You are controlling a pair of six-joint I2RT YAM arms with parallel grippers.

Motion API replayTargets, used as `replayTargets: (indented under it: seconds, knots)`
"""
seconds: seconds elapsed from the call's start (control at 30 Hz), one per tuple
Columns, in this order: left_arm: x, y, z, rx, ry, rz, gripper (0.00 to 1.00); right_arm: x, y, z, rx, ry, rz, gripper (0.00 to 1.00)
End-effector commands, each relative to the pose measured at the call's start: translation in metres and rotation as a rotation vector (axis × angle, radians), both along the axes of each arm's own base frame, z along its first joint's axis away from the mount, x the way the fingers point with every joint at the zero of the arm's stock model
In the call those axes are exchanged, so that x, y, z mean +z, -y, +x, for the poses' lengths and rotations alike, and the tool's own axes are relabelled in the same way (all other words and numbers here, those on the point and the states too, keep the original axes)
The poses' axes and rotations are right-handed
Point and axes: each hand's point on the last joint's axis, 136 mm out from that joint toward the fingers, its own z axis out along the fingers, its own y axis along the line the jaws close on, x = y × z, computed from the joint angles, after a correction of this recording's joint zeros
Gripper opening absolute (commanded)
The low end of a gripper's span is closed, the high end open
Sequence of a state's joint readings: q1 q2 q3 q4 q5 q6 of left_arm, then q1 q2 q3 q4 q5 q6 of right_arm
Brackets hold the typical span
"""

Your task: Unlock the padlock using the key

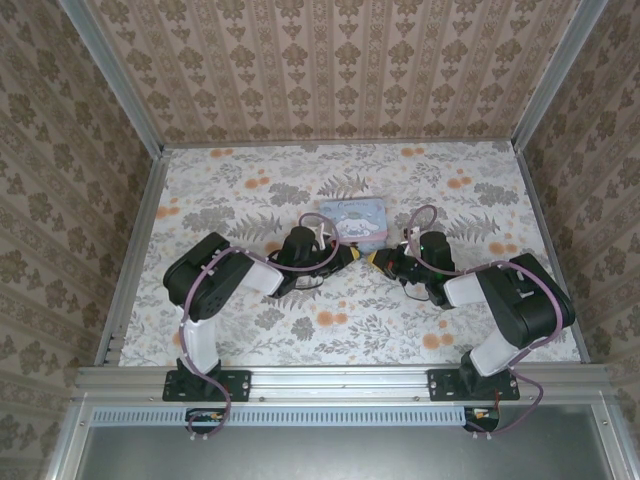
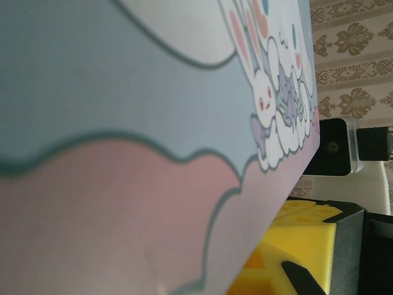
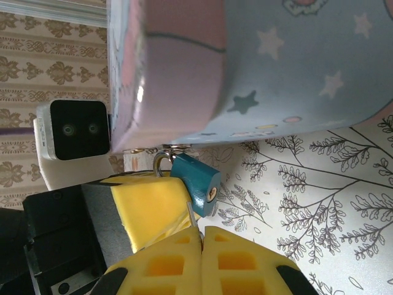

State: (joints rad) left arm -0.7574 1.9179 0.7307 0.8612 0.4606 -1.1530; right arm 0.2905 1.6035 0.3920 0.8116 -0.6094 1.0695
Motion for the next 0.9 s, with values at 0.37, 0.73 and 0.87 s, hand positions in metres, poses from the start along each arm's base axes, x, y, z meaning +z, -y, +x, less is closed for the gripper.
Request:
replayTargets:
  seconds: [0.37, 0.73, 0.87]
  knots:
    - [0.013, 0.004, -0.003, -0.023, -0.015, -0.06, 0.0, -0.022, 0.012, -0.009, -0.014, -0.016, -0.061, 0.0]
    - [0.013, 0.005, -0.005, -0.028, -0.028, -0.069, 0.0, -0.022, 0.008, 0.004, -0.025, -0.018, -0.033, 0.0]
    - [0.011, 0.005, -0.004, -0.027, -0.027, -0.066, 0.0, -0.019, 0.007, 0.007, -0.026, -0.013, -0.025, 0.0]
